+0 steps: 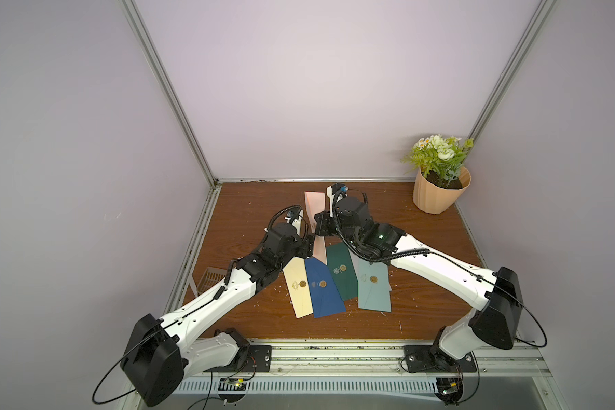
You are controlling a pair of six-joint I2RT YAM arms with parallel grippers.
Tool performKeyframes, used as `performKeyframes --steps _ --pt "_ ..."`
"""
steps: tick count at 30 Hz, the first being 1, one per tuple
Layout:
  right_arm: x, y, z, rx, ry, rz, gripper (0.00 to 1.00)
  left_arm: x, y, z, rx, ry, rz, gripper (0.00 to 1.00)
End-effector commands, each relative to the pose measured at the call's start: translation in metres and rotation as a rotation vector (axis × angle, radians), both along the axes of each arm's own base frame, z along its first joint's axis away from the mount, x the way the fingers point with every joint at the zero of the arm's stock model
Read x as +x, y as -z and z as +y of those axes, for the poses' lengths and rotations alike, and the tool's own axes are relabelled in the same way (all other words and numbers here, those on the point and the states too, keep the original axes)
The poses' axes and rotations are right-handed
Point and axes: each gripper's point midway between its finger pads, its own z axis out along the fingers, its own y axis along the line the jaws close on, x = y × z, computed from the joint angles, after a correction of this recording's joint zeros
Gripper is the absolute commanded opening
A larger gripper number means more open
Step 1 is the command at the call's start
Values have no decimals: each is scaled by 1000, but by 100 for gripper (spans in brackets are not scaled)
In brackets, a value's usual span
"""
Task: Open the envelope
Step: Open the envelope flap on the envelope.
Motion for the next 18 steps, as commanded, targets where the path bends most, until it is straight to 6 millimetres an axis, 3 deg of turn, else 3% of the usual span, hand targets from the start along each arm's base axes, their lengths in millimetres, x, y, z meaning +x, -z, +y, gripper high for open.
performKeyframes --steps 1,18 --pt "-13 0 3 10 -34 26 0 5 -20 6 -33 -47 -60 79" --pt "-17 2 -2 2 -34 27 0 3 -18 12 -21 -74 -59 80"
